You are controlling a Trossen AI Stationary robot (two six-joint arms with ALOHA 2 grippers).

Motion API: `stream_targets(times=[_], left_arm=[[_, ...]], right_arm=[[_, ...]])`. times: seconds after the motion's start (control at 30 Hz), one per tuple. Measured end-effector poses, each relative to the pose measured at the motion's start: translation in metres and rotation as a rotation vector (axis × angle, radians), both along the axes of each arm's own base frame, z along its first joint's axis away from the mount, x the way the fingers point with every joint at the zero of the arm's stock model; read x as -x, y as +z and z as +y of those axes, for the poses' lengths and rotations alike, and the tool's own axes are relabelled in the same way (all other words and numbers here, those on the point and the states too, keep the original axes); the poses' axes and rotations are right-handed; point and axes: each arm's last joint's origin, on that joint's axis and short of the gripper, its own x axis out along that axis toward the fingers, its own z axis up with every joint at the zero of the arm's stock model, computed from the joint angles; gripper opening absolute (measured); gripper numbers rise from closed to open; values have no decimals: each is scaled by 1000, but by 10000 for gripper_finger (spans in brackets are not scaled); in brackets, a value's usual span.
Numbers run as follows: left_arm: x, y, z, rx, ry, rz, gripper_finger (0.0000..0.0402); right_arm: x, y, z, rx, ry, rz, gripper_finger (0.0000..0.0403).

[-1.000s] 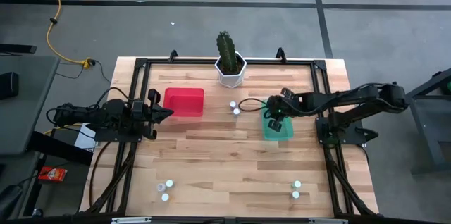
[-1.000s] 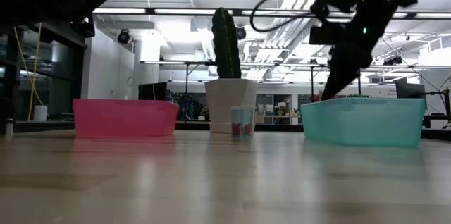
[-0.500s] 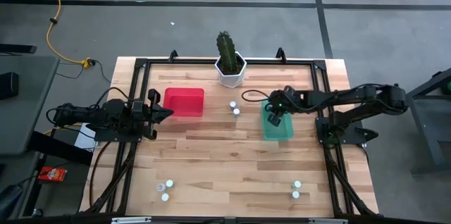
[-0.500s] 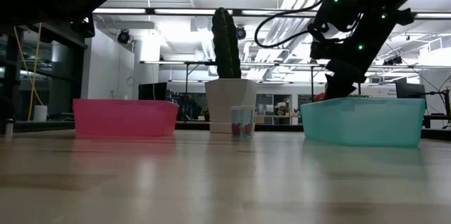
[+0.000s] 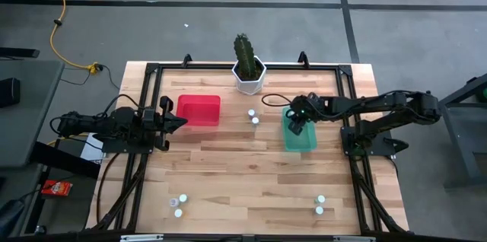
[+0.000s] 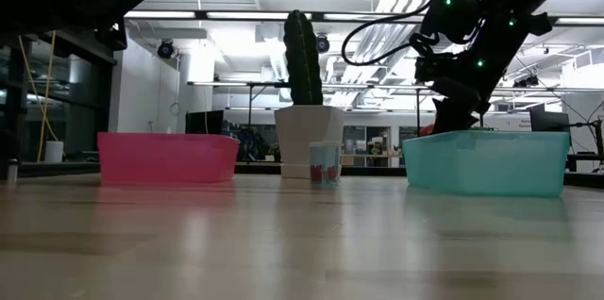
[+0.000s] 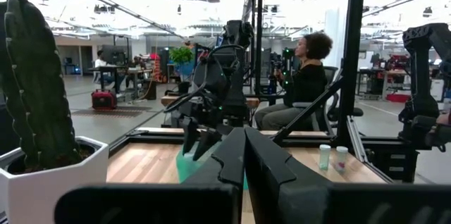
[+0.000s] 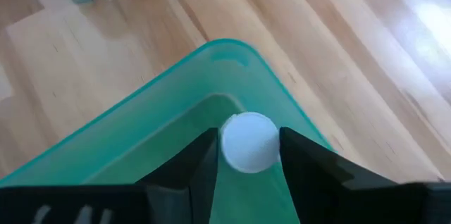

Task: Pick and place medicine bottles into bin by pill shape (circle, oval)
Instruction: Put the top right blue capsule bottle into the green bin, then put the top green capsule bottle into the green bin

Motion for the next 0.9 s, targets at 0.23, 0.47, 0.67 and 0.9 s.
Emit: stream_targets(times=[0.23, 0.47, 0.67, 0.9], left_arm=[[0, 0, 0, 1, 0, 0, 0], [0, 0, 0, 0, 0, 0, 0], [0, 0, 0, 2, -1, 1, 0], [0, 0, 1, 6, 18, 2, 0]], right_arm=[[-1, 2, 0, -6, 5, 9, 197], [-18, 53, 0, 39, 88, 0, 216], [-45, 80, 18, 131, 211, -313, 216], [-48, 35, 43, 202, 305, -629, 216]])
